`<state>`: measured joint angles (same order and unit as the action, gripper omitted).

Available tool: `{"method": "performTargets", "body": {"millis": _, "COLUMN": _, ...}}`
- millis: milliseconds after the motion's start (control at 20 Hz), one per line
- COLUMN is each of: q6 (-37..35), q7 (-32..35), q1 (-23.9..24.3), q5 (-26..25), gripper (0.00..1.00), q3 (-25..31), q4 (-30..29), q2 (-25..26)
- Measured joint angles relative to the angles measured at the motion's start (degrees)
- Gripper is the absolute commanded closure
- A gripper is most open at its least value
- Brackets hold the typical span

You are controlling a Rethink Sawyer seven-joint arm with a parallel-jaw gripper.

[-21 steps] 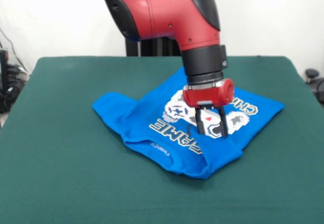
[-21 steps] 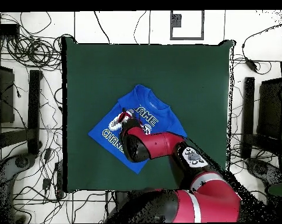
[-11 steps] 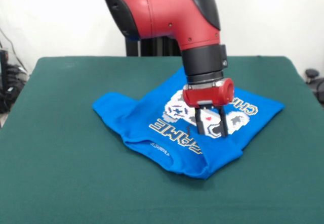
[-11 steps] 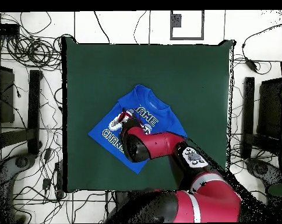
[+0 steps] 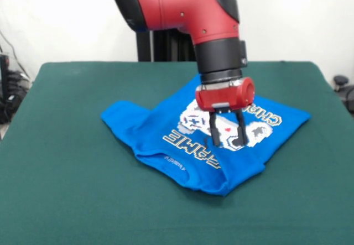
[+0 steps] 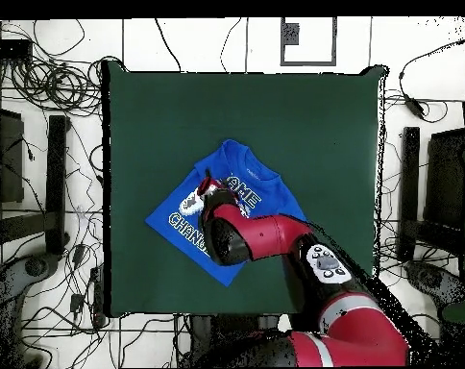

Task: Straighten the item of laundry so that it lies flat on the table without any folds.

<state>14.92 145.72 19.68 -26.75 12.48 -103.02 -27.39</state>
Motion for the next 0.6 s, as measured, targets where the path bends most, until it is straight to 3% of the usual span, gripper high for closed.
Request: {"method": "performTargets", "body": {"millis": 600, "q6": 1.0, "q7": 0.0, "q1": -4.7, "q5": 6.3, "gripper": 0.00, "q3": -2.2, "q4": -0.1, "q2": -2.5}}
